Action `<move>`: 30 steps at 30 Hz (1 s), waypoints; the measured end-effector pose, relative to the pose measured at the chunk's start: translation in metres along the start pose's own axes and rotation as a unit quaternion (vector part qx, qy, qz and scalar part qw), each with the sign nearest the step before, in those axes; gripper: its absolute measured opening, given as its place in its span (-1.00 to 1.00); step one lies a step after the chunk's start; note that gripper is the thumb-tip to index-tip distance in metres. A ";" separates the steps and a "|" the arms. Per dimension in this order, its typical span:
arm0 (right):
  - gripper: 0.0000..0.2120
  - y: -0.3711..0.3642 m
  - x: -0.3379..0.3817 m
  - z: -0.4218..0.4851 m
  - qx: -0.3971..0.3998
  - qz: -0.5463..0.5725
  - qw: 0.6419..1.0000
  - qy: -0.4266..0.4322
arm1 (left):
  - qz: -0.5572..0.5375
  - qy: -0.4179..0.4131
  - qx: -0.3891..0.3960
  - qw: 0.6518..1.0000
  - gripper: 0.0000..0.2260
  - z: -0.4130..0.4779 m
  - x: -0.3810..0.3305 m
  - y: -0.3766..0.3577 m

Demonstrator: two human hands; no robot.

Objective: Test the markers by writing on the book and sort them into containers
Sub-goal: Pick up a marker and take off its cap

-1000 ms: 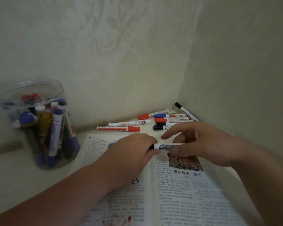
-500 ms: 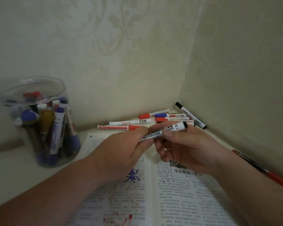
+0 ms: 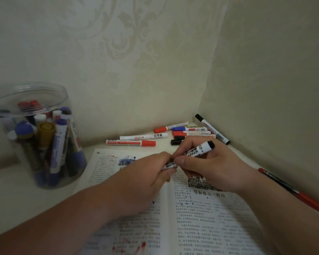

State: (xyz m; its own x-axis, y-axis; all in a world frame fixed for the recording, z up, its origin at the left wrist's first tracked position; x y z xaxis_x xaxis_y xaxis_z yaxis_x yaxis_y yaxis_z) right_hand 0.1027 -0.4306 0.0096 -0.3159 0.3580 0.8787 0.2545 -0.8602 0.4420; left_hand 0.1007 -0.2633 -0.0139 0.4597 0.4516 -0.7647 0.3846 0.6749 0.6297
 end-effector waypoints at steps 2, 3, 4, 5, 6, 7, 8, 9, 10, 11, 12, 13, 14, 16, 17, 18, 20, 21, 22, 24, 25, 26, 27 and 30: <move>-0.91 -0.002 0.000 0.000 0.006 0.012 1.000 0.005 | 0.004 -0.008 0.002 1.000 -0.84 -0.002 -0.001 -0.001; -0.90 -0.002 0.001 0.000 0.009 0.025 1.000 0.007 | -0.008 -0.016 0.002 1.000 -0.84 -0.002 -0.002 0.000; -0.90 -0.003 0.002 0.000 0.012 0.039 0.999 0.009 | -0.024 -0.024 0.001 0.999 -0.84 -0.002 -0.004 0.002; -0.91 -0.003 0.002 -0.001 0.015 0.051 0.999 0.011 | -0.039 -0.033 0.001 0.999 -0.84 -0.001 -0.006 0.004; -0.92 -0.003 0.003 -0.001 0.018 0.064 0.998 0.013 | -0.050 -0.040 0.001 0.998 -0.85 -0.001 -0.008 0.005; -0.93 -0.003 0.004 -0.001 0.021 0.075 0.997 0.014 | -0.060 -0.045 0.001 0.997 -0.86 -0.001 -0.010 0.006; -0.94 -0.003 0.005 -0.001 0.023 0.085 0.996 0.017 | -0.070 -0.046 0.000 0.997 -0.86 0.000 -0.012 0.006; -0.95 -0.003 0.007 -0.001 0.026 0.092 0.995 0.021 | -0.079 -0.046 0.000 0.996 -0.86 0.000 -0.012 0.007; -0.96 -0.002 0.007 -0.002 0.029 0.094 0.995 0.024 | -0.089 -0.044 0.000 0.995 -0.84 0.001 -0.012 0.008; -0.96 -0.001 0.009 -0.002 0.033 0.091 0.995 0.026 | -0.097 -0.038 0.003 0.995 -0.81 0.002 -0.011 0.008; -0.97 0.001 0.009 -0.002 0.036 0.083 0.995 0.030 | -0.103 -0.033 0.006 0.994 -0.77 0.003 -0.009 0.009; -0.96 0.002 0.010 -0.002 0.035 0.072 0.996 0.034 | -0.104 -0.029 0.008 0.994 -0.74 0.004 -0.007 0.009; -0.95 0.003 0.010 -0.001 0.025 0.062 0.997 0.039 | -0.101 -0.024 0.010 0.995 -0.71 0.004 -0.004 0.009; -0.92 0.014 0.007 0.002 -0.044 0.075 0.996 0.034 | -0.090 -0.005 0.029 0.996 -0.61 0.002 -0.003 0.009; -0.89 0.025 0.003 0.004 -0.101 0.113 0.988 0.020 | -0.072 0.009 0.043 0.996 -0.52 0.000 -0.002 0.008; -0.85 0.038 -0.002 0.005 -0.159 0.158 0.974 0.006 | -0.027 0.024 0.058 0.998 -0.41 -0.001 0.000 0.007; -0.77 0.064 -0.012 0.003 -0.248 0.228 0.942 -0.004 | 0.117 0.048 0.101 0.987 -0.22 -0.005 0.002 0.006; -0.75 0.074 -0.016 0.001 -0.277 0.240 0.930 -0.011 | 0.171 0.058 0.129 0.975 -0.18 -0.007 0.002 0.004; -0.76 0.080 -0.019 0.000 -0.298 0.238 0.924 -0.023 | 0.201 0.069 0.154 0.965 -0.16 -0.008 0.002 0.001; -0.78 0.082 -0.023 -0.001 -0.312 0.218 0.923 -0.060 | 0.229 0.092 0.176 0.953 -0.12 -0.010 0.003 -0.003; -0.77 0.079 -0.024 -0.001 -0.304 0.203 0.927 -0.082 | 0.236 0.101 0.172 0.951 -0.10 -0.010 0.003 -0.004; -0.76 0.075 -0.025 0.000 -0.284 0.189 0.935 -0.100 | 0.239 0.110 0.164 0.951 -0.09 -0.009 0.004 -0.006; -0.79 0.069 -0.024 0.002 -0.254 0.176 0.944 -0.113 | 0.241 0.116 0.156 0.951 -0.09 -0.008 0.005 -0.007; -0.91 0.054 -0.028 0.003 -0.193 0.113 0.964 -0.146 | 0.239 0.137 0.148 0.950 -0.09 -0.006 0.005 -0.009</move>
State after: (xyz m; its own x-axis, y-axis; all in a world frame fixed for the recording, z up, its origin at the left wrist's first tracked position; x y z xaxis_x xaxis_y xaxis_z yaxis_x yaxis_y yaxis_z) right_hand 0.1283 -0.4858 0.0098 -0.0068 0.1838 0.9829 -0.0911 -0.9790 0.1825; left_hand 0.0949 -0.2637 -0.0246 0.4290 0.8273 -0.3627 0.4102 0.1793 0.8942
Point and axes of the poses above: each hand's wrist, its own z-axis towards the middle knuckle, its own y-axis out of the back of the hand, x = y × z, the point moved 4 cm from there along z, towards the middle knuckle, and after that the axes turned 11 degrees about -z, right-handed, at the moved point
